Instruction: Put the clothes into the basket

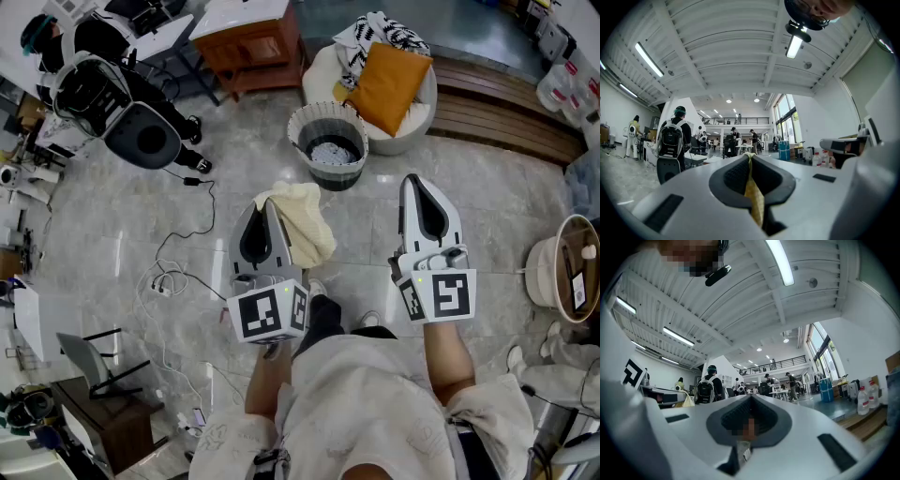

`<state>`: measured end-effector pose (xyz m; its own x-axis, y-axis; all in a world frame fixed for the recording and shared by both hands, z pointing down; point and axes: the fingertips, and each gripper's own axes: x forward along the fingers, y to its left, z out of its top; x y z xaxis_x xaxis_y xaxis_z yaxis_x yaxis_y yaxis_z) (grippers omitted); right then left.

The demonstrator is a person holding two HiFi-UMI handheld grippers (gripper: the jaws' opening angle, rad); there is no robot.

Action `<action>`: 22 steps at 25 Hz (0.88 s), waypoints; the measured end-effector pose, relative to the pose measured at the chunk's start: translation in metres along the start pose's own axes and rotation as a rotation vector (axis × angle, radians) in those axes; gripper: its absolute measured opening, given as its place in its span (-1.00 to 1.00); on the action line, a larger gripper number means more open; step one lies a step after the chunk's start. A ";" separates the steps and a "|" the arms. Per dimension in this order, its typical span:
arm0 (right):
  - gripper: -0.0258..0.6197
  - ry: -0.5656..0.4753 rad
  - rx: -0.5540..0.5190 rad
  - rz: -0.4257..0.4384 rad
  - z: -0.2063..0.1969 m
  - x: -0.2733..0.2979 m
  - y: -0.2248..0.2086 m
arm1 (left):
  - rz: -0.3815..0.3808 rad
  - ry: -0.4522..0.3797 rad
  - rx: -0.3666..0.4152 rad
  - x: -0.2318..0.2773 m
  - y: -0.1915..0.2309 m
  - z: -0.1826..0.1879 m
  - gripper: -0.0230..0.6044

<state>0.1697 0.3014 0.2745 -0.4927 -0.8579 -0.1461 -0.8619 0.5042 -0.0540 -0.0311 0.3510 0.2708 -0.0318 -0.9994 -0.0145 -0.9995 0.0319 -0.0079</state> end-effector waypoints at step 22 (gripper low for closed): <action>-0.96 0.017 0.016 -0.062 -0.017 -0.046 -0.072 | -0.058 0.028 -0.017 0.004 -0.082 -0.031 -0.89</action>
<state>0.2519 0.3029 0.3022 -0.4403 -0.8891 -0.1249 -0.8890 0.4512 -0.0783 0.0503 0.3443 0.3025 0.0259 -0.9996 0.0139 -0.9996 -0.0258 0.0088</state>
